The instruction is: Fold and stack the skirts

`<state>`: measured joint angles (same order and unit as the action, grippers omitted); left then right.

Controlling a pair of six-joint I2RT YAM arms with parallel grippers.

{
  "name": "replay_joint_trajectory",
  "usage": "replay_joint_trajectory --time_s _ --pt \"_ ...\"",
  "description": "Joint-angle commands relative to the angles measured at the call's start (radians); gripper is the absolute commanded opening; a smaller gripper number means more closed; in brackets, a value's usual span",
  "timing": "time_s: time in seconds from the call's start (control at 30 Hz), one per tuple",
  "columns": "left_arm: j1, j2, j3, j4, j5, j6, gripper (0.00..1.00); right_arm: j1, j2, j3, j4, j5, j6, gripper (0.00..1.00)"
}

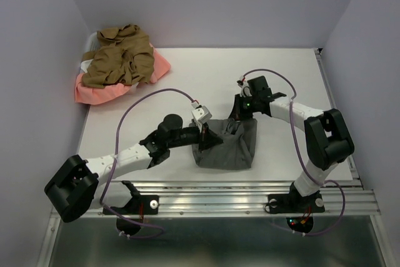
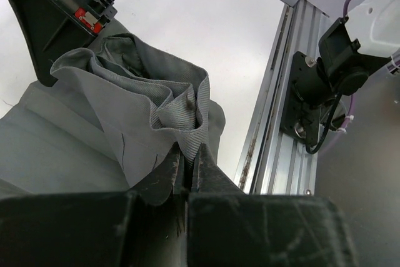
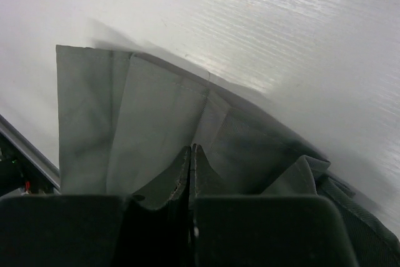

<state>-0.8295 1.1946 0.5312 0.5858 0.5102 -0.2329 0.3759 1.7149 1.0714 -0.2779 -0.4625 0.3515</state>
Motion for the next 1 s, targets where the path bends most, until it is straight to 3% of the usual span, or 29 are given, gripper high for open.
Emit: replay_joint_trajectory --time_s 0.0,0.1,0.17,0.2,0.23,0.27,0.3,0.4,0.53,0.73,0.8,0.83,0.97 --pt "-0.006 -0.026 -0.017 0.075 0.031 0.004 0.0 0.009 -0.041 0.027 0.063 -0.027 -0.005 0.01" --pt "-0.011 -0.046 -0.037 0.098 0.01 -0.006 0.0 0.009 -0.043 0.044 0.016 -0.013 -0.02 0.01" --pt "-0.011 -0.056 -0.045 0.109 -0.013 -0.013 0.0 0.009 -0.095 0.033 -0.006 0.056 -0.019 0.1" --pt "-0.011 -0.056 -0.048 0.108 -0.018 -0.014 0.0 0.009 -0.122 0.03 -0.013 0.083 -0.007 0.2" --pt "-0.011 -0.056 -0.048 0.109 -0.022 -0.017 0.0 0.009 -0.183 0.025 -0.035 0.185 0.007 0.47" --pt "-0.011 -0.056 -0.051 0.109 -0.028 -0.023 0.0 0.009 -0.216 0.018 -0.049 0.246 0.038 0.6" --pt "-0.01 -0.056 -0.057 0.111 -0.033 -0.028 0.0 0.009 -0.244 0.015 -0.069 0.368 0.05 0.82" --pt "-0.011 -0.066 -0.074 0.129 -0.047 -0.042 0.0 0.009 -0.337 -0.014 -0.145 0.545 0.076 0.92" --pt "-0.011 -0.092 -0.085 0.14 -0.056 -0.045 0.0 -0.009 -0.396 -0.077 -0.228 0.616 0.107 0.92" --pt "-0.011 -0.119 -0.094 0.14 -0.053 -0.04 0.0 -0.009 -0.365 -0.149 -0.234 0.549 0.126 0.89" --pt "-0.011 -0.121 -0.093 0.14 -0.049 -0.037 0.0 -0.009 -0.333 -0.148 -0.23 0.53 0.121 0.83" --pt "-0.011 -0.121 -0.092 0.14 -0.048 -0.037 0.0 -0.009 -0.321 -0.149 -0.222 0.497 0.119 0.73" --pt "-0.013 -0.113 -0.088 0.14 -0.039 -0.033 0.0 -0.009 -0.27 -0.149 -0.188 0.424 0.109 0.54"
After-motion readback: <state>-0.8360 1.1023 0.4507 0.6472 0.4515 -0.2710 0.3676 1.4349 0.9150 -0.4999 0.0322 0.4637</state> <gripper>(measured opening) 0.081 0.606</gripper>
